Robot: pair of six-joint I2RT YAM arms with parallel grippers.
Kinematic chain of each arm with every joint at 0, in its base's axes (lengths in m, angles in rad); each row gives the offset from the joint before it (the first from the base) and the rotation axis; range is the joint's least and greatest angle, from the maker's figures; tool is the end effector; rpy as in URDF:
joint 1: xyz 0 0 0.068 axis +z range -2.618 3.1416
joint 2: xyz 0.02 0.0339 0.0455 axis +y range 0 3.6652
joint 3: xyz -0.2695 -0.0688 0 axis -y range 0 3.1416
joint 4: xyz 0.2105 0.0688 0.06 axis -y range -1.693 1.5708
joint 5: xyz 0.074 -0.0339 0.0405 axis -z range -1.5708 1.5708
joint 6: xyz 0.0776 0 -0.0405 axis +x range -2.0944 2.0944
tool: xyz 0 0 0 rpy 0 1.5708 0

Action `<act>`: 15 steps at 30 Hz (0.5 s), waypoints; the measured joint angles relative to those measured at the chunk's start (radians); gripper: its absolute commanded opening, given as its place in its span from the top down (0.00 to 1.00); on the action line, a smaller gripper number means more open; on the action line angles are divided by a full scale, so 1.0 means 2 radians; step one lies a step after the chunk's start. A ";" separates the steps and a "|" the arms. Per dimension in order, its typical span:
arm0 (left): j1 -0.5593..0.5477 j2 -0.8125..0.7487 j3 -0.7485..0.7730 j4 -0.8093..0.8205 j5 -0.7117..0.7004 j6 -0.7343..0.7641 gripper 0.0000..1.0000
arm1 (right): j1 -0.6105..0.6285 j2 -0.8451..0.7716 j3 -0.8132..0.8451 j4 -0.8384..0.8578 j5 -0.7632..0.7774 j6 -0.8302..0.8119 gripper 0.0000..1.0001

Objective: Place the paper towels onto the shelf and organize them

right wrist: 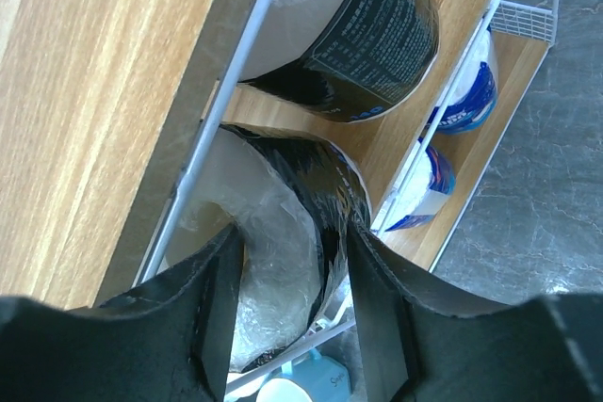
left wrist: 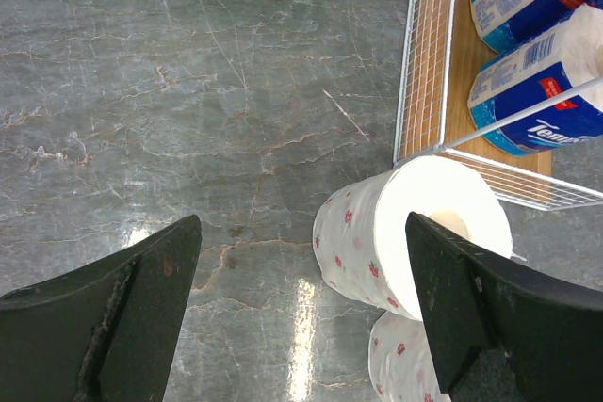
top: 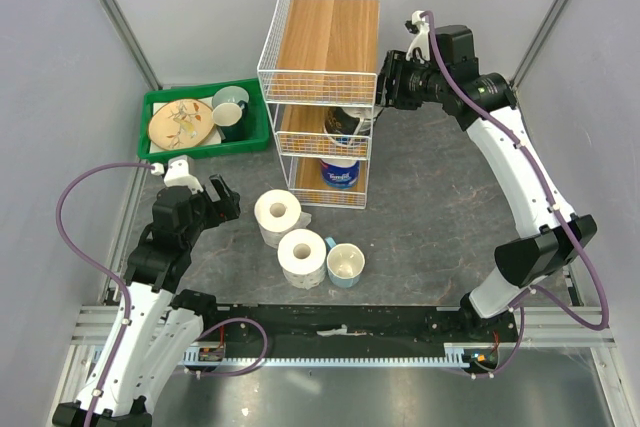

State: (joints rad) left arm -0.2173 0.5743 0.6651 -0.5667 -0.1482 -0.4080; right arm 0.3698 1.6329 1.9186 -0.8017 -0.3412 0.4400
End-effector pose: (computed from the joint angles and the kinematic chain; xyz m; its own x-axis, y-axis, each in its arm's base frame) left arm 0.1313 -0.0173 0.2697 -0.4444 -0.3038 -0.8428 -0.0994 0.9517 -0.2906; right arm 0.3167 0.1506 0.4268 -0.6769 0.1681 -0.7166 -0.3577 0.7757 0.5199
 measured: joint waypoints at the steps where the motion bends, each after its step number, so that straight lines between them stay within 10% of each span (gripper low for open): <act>1: 0.000 0.000 0.000 0.000 0.000 0.000 0.04 | 0.000 0.000 0.000 0.000 0.001 0.001 0.43; 15: 0.000 0.000 0.000 0.000 0.000 0.000 0.04 | 0.000 -0.014 -0.049 0.063 0.004 0.037 0.38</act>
State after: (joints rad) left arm -0.2173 0.5751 0.6651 -0.5667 -0.1482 -0.4080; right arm 0.3695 1.6039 1.8202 -0.6758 -0.3336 0.5148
